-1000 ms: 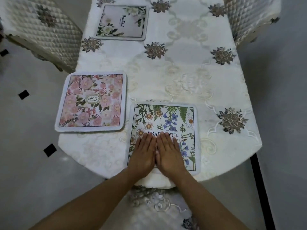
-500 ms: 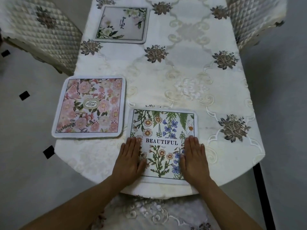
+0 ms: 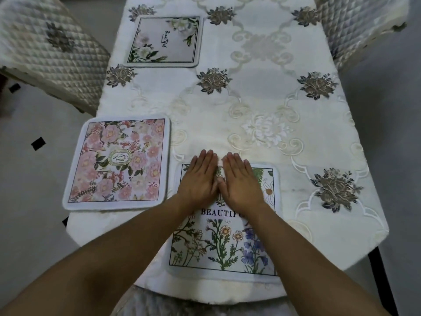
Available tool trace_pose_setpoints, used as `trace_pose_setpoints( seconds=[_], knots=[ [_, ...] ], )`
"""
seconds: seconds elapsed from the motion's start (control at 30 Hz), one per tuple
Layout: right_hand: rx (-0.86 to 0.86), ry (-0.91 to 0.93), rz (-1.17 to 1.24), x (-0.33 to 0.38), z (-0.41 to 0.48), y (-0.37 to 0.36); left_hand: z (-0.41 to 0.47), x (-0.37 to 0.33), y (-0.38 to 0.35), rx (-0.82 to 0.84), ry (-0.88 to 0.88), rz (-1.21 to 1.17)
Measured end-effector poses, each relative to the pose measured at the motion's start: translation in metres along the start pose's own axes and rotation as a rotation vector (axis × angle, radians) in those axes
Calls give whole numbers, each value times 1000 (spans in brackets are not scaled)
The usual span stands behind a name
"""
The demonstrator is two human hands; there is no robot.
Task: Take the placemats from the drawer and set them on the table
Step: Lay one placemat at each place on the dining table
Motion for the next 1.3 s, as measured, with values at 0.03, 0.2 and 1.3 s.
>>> trace_pose_setpoints(
  seconds=[0.03,0.2,1.3],
  knots=[
    [-9,-8,-12,-11,-4,2,1,6,2,-18,21,-5],
    [-49,-104,-33,-72,-21,17,5,48,10,3,163,-37],
    [61,-49,-91,97,-136,120,-218,17,149,-81,161,136]
  ],
)
Point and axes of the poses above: each hand's wrist, its own z-axis towards the middle knuckle, its own y-axis out of the back of the hand, x = y × z, the point moved 6 cm from there along z, towards the middle knuckle, and after that the axes turned 1 degree about -x, right-handed, at the moved point
